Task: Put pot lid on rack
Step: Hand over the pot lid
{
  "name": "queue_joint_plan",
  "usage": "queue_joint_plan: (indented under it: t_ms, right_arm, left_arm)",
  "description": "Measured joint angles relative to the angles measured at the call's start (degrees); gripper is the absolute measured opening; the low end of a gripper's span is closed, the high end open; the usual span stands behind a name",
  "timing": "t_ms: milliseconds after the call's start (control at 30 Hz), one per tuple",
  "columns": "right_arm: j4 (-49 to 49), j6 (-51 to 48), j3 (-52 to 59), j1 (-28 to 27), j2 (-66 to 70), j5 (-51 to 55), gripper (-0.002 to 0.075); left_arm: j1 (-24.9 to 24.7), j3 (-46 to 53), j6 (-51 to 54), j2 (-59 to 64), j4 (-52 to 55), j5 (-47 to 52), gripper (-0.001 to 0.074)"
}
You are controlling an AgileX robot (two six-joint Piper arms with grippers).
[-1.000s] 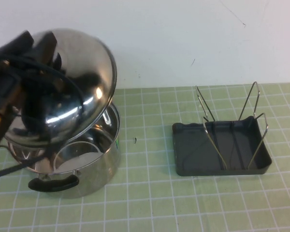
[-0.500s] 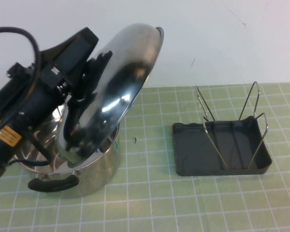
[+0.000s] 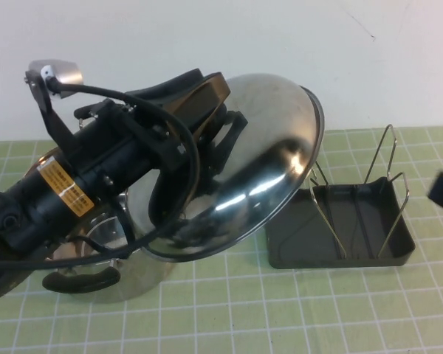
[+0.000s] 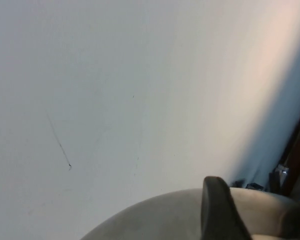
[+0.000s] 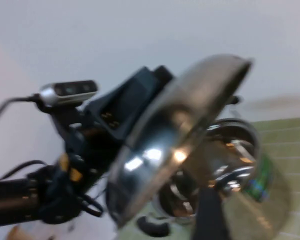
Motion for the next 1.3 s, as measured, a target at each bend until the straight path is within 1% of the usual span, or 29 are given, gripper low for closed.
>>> queue_joint_plan:
  t_ms: [67,100,233,367,500,733,967,1067,1300]
  right_arm:
    - [0.10,0.00,-4.35,0.00,5.37,4.37,0.0482]
    - [0.10,0.12,-6.69,0.14,8.31,6.62,0.0504]
    - [0.21,1.71,-14.32,2.76,18.03,10.94,0.0533]
    - [0.21,3.95,-19.24,6.35,26.74,12.18,0.0538]
    - [0.21,4.73,-22.69,7.07,32.09,13.48,0.0538]
    - [0.21,4.95,-28.08,7.68,36.56,14.05,0.0538]
    - [-0.02,4.95,-33.04,12.17,40.82,14.05,0.0538]
    - [-0.14,4.95,-34.78,13.18,41.72,14.05,0.0538]
    - [-0.25,2.56,-35.50,13.20,41.96,14.05,0.0536]
  left_arm:
    - [0.00,-0.64,2.08,-0.40,1.20,0.00,0.0313]
    - [0.00,-0.90,3.11,-0.52,1.68,0.00,0.0313]
    - [0.00,-1.84,5.07,-1.14,1.72,-0.64,0.0313]
    - [0.00,-3.00,5.55,-1.14,1.72,-0.64,0.0313]
    - [0.00,-4.26,5.77,-1.14,1.72,-0.64,0.0313]
    - [0.10,-4.82,5.86,-1.23,2.20,-0.67,0.0313]
    - [0.10,-4.91,6.78,-1.23,3.29,-1.72,0.0313]
    - [0.10,-4.91,6.86,-1.23,3.29,-1.95,0.0313]
    - [0.85,-4.91,8.96,-1.67,-1.13,-1.98,0.0313]
